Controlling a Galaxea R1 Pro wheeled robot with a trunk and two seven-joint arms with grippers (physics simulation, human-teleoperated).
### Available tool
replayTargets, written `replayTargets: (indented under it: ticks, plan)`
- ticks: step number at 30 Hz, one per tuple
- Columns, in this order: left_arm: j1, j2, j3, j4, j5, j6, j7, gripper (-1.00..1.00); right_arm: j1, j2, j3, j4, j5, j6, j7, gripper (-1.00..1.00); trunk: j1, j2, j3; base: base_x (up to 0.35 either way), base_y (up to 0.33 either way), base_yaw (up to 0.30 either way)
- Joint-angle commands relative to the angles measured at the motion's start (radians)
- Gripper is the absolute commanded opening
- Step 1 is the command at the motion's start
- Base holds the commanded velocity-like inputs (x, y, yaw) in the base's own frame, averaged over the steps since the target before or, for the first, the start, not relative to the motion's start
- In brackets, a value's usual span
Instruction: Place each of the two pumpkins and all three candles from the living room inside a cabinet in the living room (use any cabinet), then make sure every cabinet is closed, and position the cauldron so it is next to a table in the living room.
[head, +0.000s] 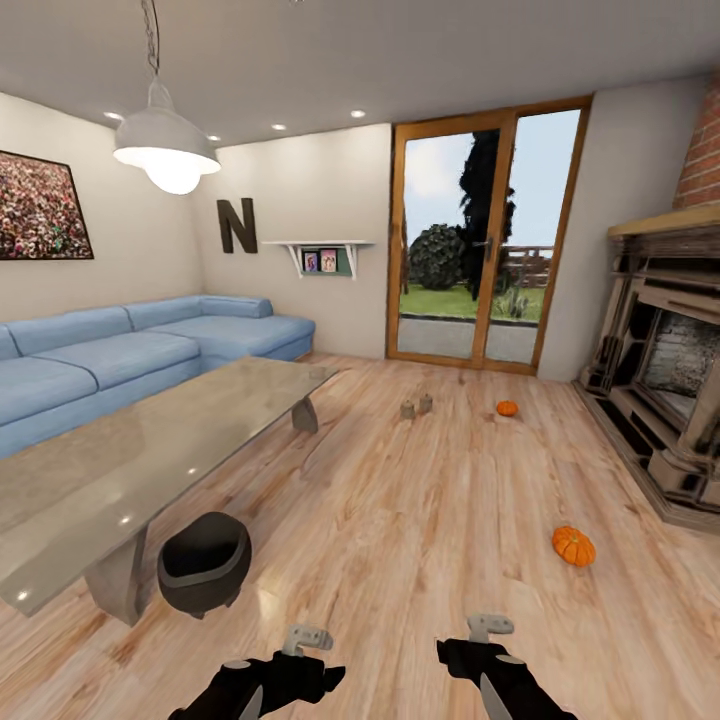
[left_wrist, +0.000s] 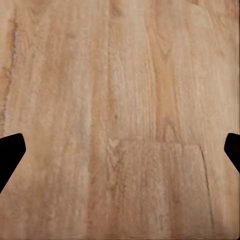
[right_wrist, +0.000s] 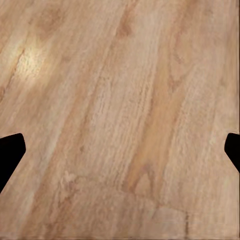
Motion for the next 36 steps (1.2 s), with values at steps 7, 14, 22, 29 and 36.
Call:
replayTargets:
  ticks: [7,14,22,29,36]
  plan:
    - [0.000,0.000,-0.001,-0.002,0.000,0.006,-0.002,1.00,0.000,0.000,0.001,-0.002,-0.009,0.005,-0.005,1.00,-0.001,-0.001,-0.001,-0.298,0.121,-0.296]
    - [0.000,0.000,-0.001,-0.002,0.000,0.006,-0.003,1.00,0.000,0.001,0.001,-0.002,-0.009,0.005,-0.005,1.00,-0.001,-0.001,-0.001,-0.182,0.075,-0.296]
    - [0.000,0.000,-0.001,-0.002,0.000,0.006,-0.003,1.00,0.000,0.002,0.002,-0.001,-0.009,0.005,-0.005,1.00,-0.001,-0.001,-0.001,-0.021,0.007,-0.296]
    - [0.000,0.000,-0.001,0.000,0.000,0.006,-0.003,1.00,0.000,0.002,0.002,-0.001,-0.009,0.005,-0.005,1.00,-0.001,-0.001,-0.001,-0.002,0.001,-0.296]
    - [0.000,0.000,-0.001,0.000,0.000,0.005,-0.003,1.00,0.000,0.002,0.002,0.000,-0.009,0.005,-0.005,1.00,-0.001,-0.001,-0.001,0.000,0.000,-0.296]
